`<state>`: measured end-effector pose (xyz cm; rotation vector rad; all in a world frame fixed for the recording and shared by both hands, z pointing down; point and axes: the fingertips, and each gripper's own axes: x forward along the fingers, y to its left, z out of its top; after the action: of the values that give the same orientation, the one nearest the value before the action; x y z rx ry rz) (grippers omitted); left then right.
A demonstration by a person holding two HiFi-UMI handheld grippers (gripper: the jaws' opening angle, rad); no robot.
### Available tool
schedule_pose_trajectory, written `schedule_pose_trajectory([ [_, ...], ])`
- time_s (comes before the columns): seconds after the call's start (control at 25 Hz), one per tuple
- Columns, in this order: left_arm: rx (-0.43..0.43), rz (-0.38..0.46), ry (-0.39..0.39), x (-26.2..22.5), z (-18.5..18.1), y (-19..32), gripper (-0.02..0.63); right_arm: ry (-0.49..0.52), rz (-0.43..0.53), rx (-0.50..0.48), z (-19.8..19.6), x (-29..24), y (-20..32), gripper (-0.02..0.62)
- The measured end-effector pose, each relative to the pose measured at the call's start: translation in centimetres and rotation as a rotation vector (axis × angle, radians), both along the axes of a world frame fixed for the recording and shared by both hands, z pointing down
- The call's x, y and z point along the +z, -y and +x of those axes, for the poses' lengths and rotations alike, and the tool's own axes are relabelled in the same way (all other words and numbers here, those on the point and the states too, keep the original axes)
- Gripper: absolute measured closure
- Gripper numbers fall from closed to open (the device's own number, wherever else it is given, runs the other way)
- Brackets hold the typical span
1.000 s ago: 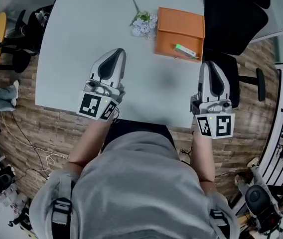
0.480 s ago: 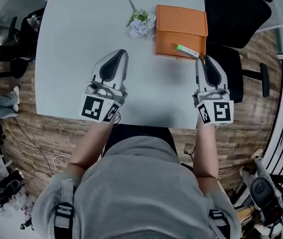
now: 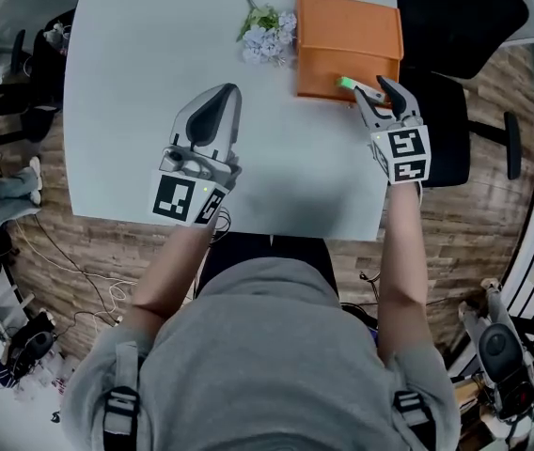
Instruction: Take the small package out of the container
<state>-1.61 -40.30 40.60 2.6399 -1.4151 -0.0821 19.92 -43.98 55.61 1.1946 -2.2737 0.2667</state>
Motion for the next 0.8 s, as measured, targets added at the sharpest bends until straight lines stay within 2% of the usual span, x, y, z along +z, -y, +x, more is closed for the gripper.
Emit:
schedule_pose_trajectory([
  [0.12,0.001,-0.008,0.005,0.5,0.1,0.4,0.586,-0.132,-0.095,-0.077,0.1,3.8,0.7,0.419],
  [0.28,0.004,-0.023,0.012,1.1,0.1,0.6,0.586,-0.259,-0.186,-0.174,0.0,7.3,1.0,0.413],
  [0.4,0.0,-0.033,0.014,1.5,-0.1,0.4,0.586,-0.379,-0.194,-0.23,-0.2,8.8,0.7,0.413],
  [0.48,-0.002,-0.035,0.015,1.5,-0.2,0.3,0.586,-0.421,-0.182,-0.244,-0.3,8.9,0.7,0.433],
  [0.64,-0.006,-0.03,0.013,1.2,-0.5,0.3,0.586,-0.381,-0.15,-0.206,-0.4,7.8,1.0,0.471],
  [0.8,-0.01,-0.01,0.017,0.4,-0.7,0.3,0.586,-0.242,-0.086,-0.099,-0.3,4.2,1.5,0.479],
])
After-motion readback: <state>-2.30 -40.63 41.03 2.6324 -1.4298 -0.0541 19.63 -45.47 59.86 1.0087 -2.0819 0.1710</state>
